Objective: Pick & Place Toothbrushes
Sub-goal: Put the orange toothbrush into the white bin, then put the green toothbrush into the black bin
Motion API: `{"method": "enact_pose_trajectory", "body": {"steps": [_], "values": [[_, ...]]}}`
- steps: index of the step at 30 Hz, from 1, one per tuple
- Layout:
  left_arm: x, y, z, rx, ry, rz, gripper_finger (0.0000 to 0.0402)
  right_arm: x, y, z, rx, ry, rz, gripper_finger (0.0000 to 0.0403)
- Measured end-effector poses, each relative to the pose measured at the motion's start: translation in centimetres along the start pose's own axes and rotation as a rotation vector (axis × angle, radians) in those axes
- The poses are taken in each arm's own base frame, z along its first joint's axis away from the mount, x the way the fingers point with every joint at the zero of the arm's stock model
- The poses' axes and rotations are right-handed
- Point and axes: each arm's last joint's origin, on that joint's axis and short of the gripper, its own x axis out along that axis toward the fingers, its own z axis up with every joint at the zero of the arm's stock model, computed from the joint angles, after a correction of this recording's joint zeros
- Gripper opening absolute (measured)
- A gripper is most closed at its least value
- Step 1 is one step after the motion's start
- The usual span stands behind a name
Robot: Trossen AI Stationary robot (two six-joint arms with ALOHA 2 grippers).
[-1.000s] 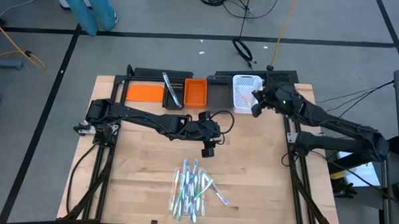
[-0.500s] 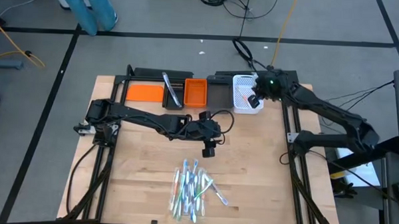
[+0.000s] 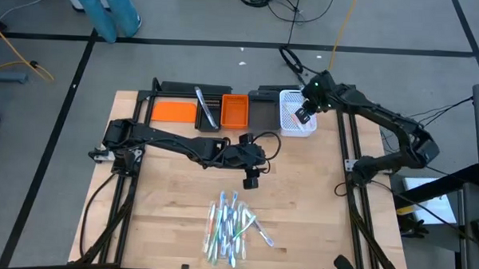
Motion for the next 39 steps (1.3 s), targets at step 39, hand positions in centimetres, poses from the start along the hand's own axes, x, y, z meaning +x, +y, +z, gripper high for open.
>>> {"method": "enact_pose_trajectory", "body": {"steps": [39], "values": [[0.0, 0.0, -0.2, 0.005, 0.016, -0.001, 0.0216, 3.5, -0.8, 0.1, -0.008, 0.04, 0.014, 0.0143]]}}
